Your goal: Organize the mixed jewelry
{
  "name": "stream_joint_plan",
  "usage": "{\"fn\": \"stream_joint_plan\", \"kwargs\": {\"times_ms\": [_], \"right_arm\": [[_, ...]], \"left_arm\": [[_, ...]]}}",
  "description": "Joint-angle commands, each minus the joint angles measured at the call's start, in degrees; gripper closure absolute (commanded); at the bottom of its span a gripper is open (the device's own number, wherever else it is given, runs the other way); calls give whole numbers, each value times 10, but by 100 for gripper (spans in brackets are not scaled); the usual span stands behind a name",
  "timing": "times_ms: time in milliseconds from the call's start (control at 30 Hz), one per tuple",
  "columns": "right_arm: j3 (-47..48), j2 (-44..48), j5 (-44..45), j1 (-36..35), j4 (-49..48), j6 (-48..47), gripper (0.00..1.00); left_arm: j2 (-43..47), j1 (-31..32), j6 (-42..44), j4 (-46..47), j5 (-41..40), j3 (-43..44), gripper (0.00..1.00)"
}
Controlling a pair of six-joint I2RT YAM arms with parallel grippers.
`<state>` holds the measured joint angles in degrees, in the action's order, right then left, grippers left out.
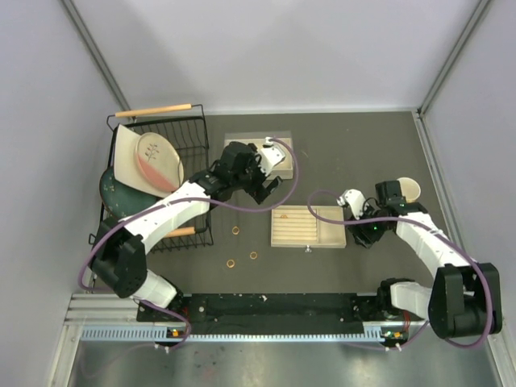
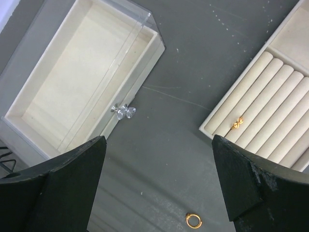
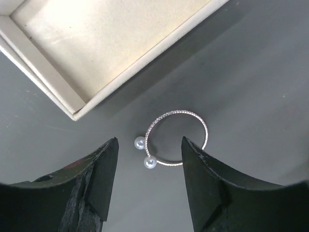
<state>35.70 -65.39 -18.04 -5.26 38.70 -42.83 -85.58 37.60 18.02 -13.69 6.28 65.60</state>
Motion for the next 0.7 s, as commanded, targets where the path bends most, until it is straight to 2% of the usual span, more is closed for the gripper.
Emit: {"fn": "stream_joint_plan", "kwargs": {"times_ms": [0,333,500,533,633,667], "right_arm": [[-1,-24,2,-8,-38,-5,46],[-1,-69,19,-18,-66,6,58],[-4,-73,28,-20,-70,9,76],[-3,-73,34,-21,-69,10,85],[3,-63,49,-24,-66,17,100],[7,-60,52,-24,-63,19,100]], "left_arm": [[31,-4,5,14,-16,-15,3],[39,-25,8,30,-20,-39,3],[50,-37,6,34,-17,-50,3],[52,-42,4,35,-16,-50,3],[59,-56,0,38,-13,-57,3],[60,-61,-2,38,-8,-58,3]]}}
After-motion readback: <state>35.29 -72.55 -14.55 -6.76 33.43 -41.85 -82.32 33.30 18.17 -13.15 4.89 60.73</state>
